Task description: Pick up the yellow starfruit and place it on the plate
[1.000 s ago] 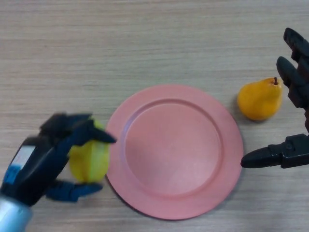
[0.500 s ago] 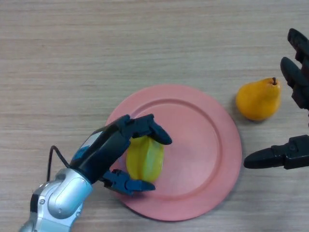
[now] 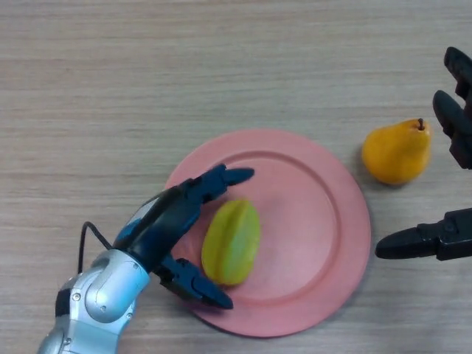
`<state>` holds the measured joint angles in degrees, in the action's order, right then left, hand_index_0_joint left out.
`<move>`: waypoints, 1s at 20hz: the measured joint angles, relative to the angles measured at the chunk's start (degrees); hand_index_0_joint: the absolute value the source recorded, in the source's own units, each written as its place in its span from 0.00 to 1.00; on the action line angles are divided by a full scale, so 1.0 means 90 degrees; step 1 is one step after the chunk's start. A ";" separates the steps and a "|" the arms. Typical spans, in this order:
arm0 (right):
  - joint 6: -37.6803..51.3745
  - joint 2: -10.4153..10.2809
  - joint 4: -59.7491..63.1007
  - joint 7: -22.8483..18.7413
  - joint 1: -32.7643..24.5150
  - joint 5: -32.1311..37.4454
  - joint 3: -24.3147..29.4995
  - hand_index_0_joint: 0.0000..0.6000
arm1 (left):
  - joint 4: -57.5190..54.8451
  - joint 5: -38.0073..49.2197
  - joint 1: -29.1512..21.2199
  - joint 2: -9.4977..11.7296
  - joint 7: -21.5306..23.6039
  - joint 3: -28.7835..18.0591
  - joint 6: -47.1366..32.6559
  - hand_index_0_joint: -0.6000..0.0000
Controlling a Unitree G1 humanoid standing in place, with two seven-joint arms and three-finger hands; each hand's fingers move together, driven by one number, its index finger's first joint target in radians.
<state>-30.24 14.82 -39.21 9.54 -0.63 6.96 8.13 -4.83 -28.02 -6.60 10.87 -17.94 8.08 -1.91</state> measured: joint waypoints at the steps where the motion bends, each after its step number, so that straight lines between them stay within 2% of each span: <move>1: 0.0000 -0.0002 0.0000 0.0000 0.0002 0.0000 0.0000 0.00 | -0.0146 -0.0002 -0.0002 -0.0003 0.0176 0.0000 0.0000 1.00; 4: 0.0006 -0.0002 0.0014 0.0000 -0.0001 -0.0001 0.0000 0.00 | -0.0542 0.0166 -0.0059 -0.0013 0.0511 -0.0054 0.0011 1.00; 6: 0.0025 -0.0002 0.0033 0.0000 -0.0002 -0.0002 -0.0002 0.00 | -0.1097 0.1206 -0.0087 -0.0017 0.0619 -0.0100 0.0274 1.00; 9: 0.0052 -0.0003 0.0067 -0.0001 -0.0009 -0.0018 -0.0006 0.00 | -0.2139 0.3032 -0.0117 0.0012 0.0669 -0.0639 0.1104 1.00; 13: 0.0052 -0.0016 0.0070 -0.0003 -0.0045 -0.0015 -0.0023 0.00 | -0.2699 0.4157 -0.0039 0.0199 0.1219 -0.1270 0.1575 1.00; 14: 0.0052 -0.0017 0.0070 -0.0003 -0.0060 -0.0015 -0.0022 0.00 | -0.2674 0.4233 -0.0037 0.0298 0.1276 -0.1338 0.1574 1.00; 16: 0.0052 -0.0018 0.0070 -0.0003 -0.0068 -0.0014 -0.0022 0.00 | -0.2430 0.4231 -0.0024 0.0350 0.1315 -0.1570 0.1548 1.00; 20: 0.0052 -0.0044 0.0062 -0.0003 0.0008 -0.0014 -0.0024 0.00 | -0.2027 0.4184 0.0164 0.0509 0.1358 -0.1628 0.1412 1.00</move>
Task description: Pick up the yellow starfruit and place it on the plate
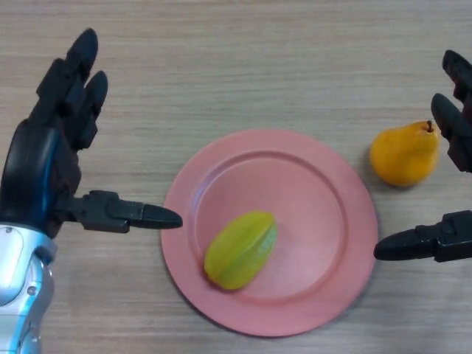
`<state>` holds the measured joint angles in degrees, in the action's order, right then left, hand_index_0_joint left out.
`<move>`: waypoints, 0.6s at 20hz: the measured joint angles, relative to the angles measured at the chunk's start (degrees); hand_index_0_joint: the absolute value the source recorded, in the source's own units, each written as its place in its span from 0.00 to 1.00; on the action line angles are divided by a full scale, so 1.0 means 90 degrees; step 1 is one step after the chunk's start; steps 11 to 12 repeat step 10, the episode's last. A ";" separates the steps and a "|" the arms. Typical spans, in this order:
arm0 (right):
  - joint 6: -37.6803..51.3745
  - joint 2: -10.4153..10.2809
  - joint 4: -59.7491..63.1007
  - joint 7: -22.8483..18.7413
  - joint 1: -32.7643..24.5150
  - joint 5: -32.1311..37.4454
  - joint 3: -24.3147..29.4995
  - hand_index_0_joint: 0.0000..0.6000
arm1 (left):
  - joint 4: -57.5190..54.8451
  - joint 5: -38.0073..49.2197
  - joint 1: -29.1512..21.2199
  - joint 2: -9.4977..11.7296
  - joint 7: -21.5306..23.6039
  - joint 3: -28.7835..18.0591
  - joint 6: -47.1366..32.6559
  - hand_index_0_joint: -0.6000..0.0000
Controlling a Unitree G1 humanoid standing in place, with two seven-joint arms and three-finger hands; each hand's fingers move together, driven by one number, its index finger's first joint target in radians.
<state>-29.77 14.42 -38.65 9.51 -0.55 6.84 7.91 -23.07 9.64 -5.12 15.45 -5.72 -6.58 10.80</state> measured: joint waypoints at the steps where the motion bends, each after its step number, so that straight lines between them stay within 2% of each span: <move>1: 0.0001 0.0000 -0.0028 0.0001 -0.0018 -0.0001 0.0000 0.00 | 0.0009 0.0001 0.0000 0.0001 -0.0001 -0.0097 -0.0113 1.00; 5: 0.0236 -0.0013 -0.0029 0.0198 0.0066 -0.0011 -0.0062 0.00 | 0.0006 0.0000 0.0103 0.0026 -0.0044 -0.0367 -0.0186 1.00; 12: 0.0597 -0.0037 0.0078 0.0236 0.0059 -0.0011 -0.0265 0.00 | 0.0006 -0.0003 0.0096 0.0070 -0.0126 -0.0403 -0.0185 1.00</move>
